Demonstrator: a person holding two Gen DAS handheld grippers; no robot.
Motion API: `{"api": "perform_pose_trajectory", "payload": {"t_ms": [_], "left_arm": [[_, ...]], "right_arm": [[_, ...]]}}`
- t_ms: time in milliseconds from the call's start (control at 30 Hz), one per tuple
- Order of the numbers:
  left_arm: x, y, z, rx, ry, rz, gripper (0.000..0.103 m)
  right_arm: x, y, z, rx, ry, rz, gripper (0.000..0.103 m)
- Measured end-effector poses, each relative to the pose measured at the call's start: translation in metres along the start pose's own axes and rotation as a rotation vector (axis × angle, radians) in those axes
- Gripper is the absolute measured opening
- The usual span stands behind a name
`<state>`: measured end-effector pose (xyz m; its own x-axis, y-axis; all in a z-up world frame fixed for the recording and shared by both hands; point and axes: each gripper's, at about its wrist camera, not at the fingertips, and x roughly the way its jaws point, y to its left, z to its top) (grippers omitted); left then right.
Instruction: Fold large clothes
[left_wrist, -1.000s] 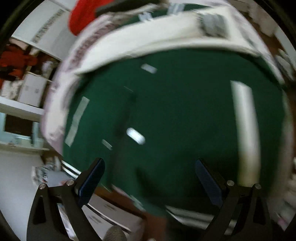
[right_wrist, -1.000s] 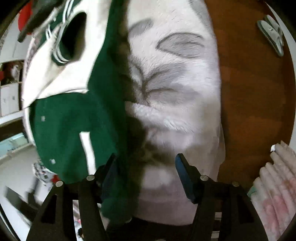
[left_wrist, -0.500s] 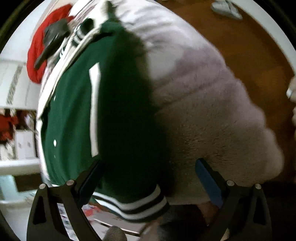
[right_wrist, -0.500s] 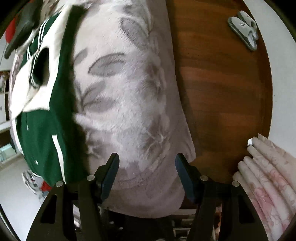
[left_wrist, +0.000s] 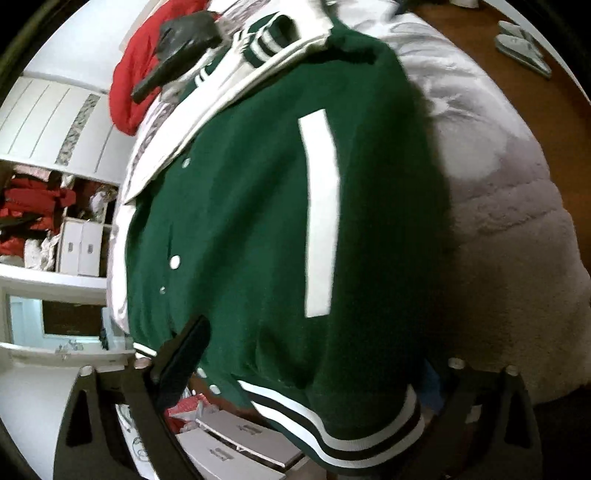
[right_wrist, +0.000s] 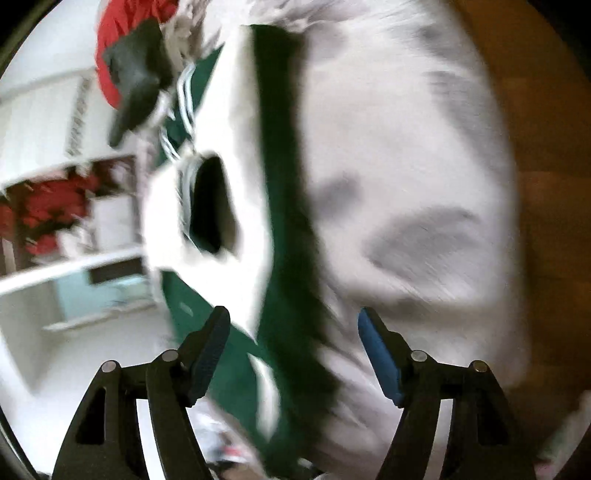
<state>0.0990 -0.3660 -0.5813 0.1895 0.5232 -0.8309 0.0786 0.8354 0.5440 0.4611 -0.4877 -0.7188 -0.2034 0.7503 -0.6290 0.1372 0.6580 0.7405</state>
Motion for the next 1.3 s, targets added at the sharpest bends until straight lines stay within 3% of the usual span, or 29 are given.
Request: {"api": "perform_pose_trajectory", "payload": {"t_ms": [33, 67, 100, 200, 233, 267, 300, 433, 600, 800, 900, 1100, 1167, 1233, 1300], "left_arm": [[-0.003, -0.001, 0.000, 0.000, -0.002, -0.024, 0.064], [-0.005, -0.002, 0.000, -0.006, -0.004, -0.064, 0.050], [-0.008, -0.004, 0.002, -0.010, -0.006, -0.093, 0.026], [-0.019, 0.001, 0.004, -0.026, -0.035, -0.115, 0.013], [-0.021, 0.007, 0.004, -0.042, -0.038, -0.127, 0.012], [-0.024, 0.013, 0.004, -0.054, -0.042, -0.134, 0.011], [-0.028, 0.017, 0.006, -0.068, -0.042, -0.144, 0.010], [-0.036, 0.059, 0.009, -0.150, -0.045, -0.175, 0.009], [-0.045, 0.146, 0.002, -0.307, -0.066, -0.245, 0.009], [-0.020, 0.266, -0.019, -0.504, -0.039, -0.308, 0.008], [0.005, 0.323, -0.039, -0.605, -0.014, -0.339, 0.008], [0.103, 0.412, -0.085, -0.780, 0.090, -0.425, 0.008], [0.151, 0.429, -0.100, -0.817, 0.145, -0.466, 0.008], [0.207, 0.435, -0.111, -0.804, 0.217, -0.557, 0.011], [0.239, 0.439, -0.123, -0.847, 0.251, -0.644, 0.014]], "right_arm": [[0.011, 0.001, 0.014, 0.010, -0.003, 0.041, 0.074], [0.021, 0.003, 0.028, 0.012, -0.012, 0.066, 0.075], [0.026, 0.005, 0.037, 0.010, -0.018, 0.076, 0.075], [0.051, 0.008, 0.063, 0.042, 0.010, 0.116, 0.075], [0.057, 0.010, 0.066, 0.058, 0.020, 0.119, 0.070], [0.057, 0.015, 0.067, 0.064, 0.004, 0.101, 0.058], [0.057, 0.020, 0.065, 0.060, -0.003, 0.092, 0.027], [0.042, 0.064, 0.047, 0.030, -0.040, 0.028, 0.011], [0.014, 0.153, 0.038, -0.033, -0.080, -0.024, 0.010], [0.038, 0.293, 0.036, -0.107, -0.090, -0.132, 0.010], [0.083, 0.366, 0.034, -0.159, -0.077, -0.220, 0.010], [0.234, 0.473, 0.040, -0.232, -0.022, -0.420, 0.009], [0.297, 0.489, 0.045, -0.260, 0.012, -0.515, 0.009], [0.342, 0.481, 0.050, -0.259, 0.025, -0.591, 0.010], [0.382, 0.471, 0.059, -0.240, 0.083, -0.657, 0.018]]}}
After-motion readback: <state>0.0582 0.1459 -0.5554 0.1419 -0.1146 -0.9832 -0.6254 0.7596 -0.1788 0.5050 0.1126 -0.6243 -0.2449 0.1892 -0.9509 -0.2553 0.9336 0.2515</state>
